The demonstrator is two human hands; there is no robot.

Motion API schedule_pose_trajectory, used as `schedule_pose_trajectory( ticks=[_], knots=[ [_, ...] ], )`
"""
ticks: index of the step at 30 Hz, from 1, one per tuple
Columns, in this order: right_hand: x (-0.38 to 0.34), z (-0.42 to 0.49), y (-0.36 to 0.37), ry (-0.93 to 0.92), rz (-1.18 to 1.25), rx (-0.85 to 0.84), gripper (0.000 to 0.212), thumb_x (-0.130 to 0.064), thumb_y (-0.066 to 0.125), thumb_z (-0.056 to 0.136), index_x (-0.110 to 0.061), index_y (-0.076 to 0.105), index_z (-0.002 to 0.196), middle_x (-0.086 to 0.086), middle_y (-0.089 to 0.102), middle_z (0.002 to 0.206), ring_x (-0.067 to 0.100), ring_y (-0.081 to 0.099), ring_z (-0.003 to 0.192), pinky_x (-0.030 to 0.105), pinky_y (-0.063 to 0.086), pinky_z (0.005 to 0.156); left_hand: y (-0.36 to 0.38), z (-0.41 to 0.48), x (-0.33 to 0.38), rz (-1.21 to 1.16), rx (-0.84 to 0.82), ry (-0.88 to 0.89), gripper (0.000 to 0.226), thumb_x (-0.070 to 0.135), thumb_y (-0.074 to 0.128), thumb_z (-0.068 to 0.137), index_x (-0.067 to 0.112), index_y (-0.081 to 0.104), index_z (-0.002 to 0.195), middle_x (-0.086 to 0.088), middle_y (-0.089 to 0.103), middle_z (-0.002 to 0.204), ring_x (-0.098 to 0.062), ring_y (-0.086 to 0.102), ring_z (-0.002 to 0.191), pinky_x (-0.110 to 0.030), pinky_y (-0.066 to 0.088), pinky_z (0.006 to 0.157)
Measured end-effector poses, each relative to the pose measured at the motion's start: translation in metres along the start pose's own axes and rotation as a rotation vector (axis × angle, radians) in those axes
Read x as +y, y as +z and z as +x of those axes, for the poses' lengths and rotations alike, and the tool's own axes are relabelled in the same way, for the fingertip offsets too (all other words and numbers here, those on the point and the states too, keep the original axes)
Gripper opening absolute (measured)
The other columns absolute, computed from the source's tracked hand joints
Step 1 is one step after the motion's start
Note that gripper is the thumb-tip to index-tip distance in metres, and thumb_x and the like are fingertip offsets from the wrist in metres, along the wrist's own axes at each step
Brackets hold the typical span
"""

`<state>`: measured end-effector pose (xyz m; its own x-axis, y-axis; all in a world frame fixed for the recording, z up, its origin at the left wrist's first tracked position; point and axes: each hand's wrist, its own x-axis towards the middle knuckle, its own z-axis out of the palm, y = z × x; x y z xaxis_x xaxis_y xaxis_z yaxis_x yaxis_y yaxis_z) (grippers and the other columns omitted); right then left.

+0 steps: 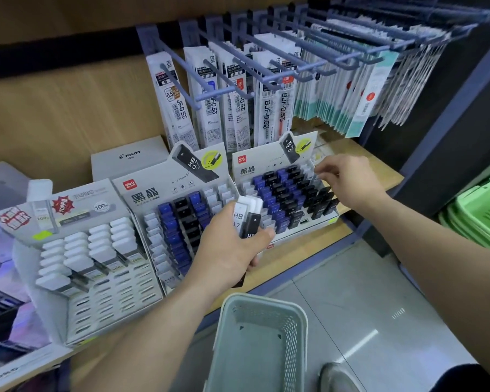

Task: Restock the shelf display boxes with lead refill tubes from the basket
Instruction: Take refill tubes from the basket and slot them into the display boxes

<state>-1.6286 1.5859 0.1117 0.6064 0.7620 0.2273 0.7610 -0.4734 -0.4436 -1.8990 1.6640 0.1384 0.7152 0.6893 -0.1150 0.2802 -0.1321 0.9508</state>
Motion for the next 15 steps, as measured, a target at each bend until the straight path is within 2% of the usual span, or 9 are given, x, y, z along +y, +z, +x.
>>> schedule_pose_trajectory(
  ticks=[3, 8, 12, 15],
  knots=[
    [-0.004, 0.0, 0.001, 0.006, 0.033, -0.029, 0.016, -0.004, 0.061, 0.096, -0.012, 0.074, 0.102, 0.005, 0.074, 0.094, 0.013, 0.066, 0.083, 0.025, 0.049, 0.086, -0.003, -0.002, 0.0, 0.005, 0.0, -0.006, 0.019, 0.02, 0.075, 0.088, 0.017, 0.058, 0.098, 0.004, 0.062, 0.067, -0.011, 0.054, 0.048, -0.03, 0.054, 0.051],
    [0.001, 0.0, 0.005, -0.025, 0.032, -0.068, 0.014, -0.003, 0.063, 0.094, -0.01, 0.074, 0.101, 0.009, 0.073, 0.096, 0.023, 0.069, 0.089, 0.04, 0.056, 0.091, -0.006, -0.002, -0.003, 0.009, 0.002, -0.023, 0.02, 0.02, 0.075, 0.087, 0.021, 0.059, 0.099, 0.003, 0.063, 0.071, -0.01, 0.055, 0.048, -0.028, 0.056, 0.051],
    [0.007, 0.001, 0.009, -0.037, -0.006, -0.019, 0.017, -0.004, 0.063, 0.095, -0.009, 0.075, 0.106, 0.009, 0.071, 0.107, 0.025, 0.067, 0.097, 0.038, 0.053, 0.093, -0.006, -0.002, -0.005, -0.002, 0.003, -0.025, 0.02, 0.018, 0.076, 0.087, 0.019, 0.059, 0.099, 0.007, 0.06, 0.063, -0.011, 0.053, 0.047, -0.029, 0.055, 0.05],
    [0.009, 0.004, 0.014, -0.041, -0.029, -0.017, 0.015, -0.006, 0.065, 0.093, -0.011, 0.076, 0.102, 0.009, 0.068, 0.105, 0.027, 0.064, 0.095, 0.039, 0.051, 0.091, -0.006, -0.002, -0.004, -0.018, 0.001, -0.021, 0.022, 0.019, 0.076, 0.087, 0.018, 0.059, 0.1, 0.005, 0.06, 0.06, -0.01, 0.053, 0.046, -0.026, 0.052, 0.049]
  ],
)
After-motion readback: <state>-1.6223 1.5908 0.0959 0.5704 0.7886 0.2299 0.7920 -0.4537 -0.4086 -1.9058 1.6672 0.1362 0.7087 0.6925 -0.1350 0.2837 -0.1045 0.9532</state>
